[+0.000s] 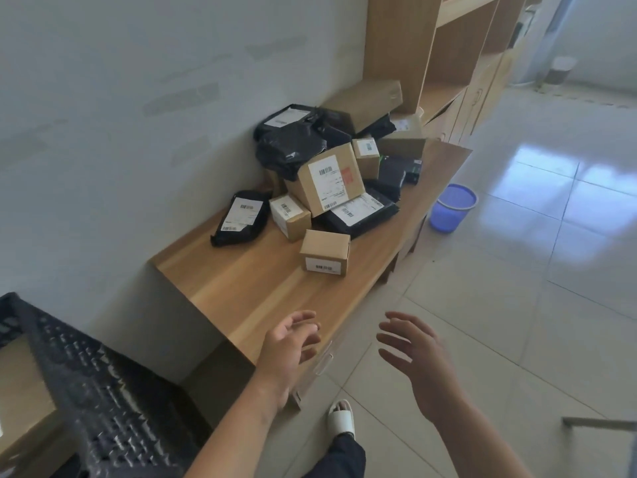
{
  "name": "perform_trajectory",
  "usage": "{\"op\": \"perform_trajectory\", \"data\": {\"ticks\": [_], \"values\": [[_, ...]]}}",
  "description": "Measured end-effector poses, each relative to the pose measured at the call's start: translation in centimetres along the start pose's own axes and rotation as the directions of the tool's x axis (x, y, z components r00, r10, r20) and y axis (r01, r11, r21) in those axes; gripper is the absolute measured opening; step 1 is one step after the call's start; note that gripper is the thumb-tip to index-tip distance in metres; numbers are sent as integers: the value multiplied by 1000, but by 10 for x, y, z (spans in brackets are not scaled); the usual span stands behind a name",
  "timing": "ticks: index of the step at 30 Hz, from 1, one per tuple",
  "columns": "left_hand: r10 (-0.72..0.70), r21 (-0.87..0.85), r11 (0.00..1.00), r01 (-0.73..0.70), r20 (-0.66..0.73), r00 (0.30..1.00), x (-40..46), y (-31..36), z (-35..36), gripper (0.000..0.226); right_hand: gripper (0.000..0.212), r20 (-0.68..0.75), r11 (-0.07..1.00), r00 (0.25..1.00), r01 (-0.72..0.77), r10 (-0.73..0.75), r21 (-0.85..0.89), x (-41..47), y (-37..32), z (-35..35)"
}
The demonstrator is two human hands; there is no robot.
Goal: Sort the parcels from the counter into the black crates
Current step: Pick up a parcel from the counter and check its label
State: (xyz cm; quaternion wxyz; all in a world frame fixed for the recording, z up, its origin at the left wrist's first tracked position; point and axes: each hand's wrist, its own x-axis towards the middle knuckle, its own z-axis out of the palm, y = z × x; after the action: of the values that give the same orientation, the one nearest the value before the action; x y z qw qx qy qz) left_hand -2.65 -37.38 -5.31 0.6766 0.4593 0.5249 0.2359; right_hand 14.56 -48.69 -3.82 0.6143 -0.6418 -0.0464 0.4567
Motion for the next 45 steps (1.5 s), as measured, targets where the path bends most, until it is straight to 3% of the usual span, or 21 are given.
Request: {"op": "perform_trajectory", "data": {"ticks": [10,16,21,24,29,35,41,45], "values": [[-12,-59,998,8,-81,997,160,61,40,15,17,-54,989,997,-70,63,-130,125,-82,13],[-26,58,998,39,-215,976,223,74,36,15,18,6,971,986,-161,165,-178,186,-99,31],[-91,158,978,133,-246,965,269,68,32,50,17,52,909,957,-253,285,-332,250,-91,52],[-179,128,967,220,-274,945,283,61,33,63,27,94,832,903,-341,419,-437,285,-83,70],[-305,66,940,334,-270,913,287,53,50,72,58,173,747,781,-470,600,-470,325,-85,89],[-342,-20,931,363,-388,856,279,45,75,84,31,262,712,704,-474,660,-519,356,-95,92],[-215,-80,975,209,-582,784,249,53,99,47,38,353,691,616,-484,705,-536,376,-98,81],[-70,-63,997,38,-657,751,226,76,117,52,45,435,678,523,-515,733,-524,378,-110,87]]}}
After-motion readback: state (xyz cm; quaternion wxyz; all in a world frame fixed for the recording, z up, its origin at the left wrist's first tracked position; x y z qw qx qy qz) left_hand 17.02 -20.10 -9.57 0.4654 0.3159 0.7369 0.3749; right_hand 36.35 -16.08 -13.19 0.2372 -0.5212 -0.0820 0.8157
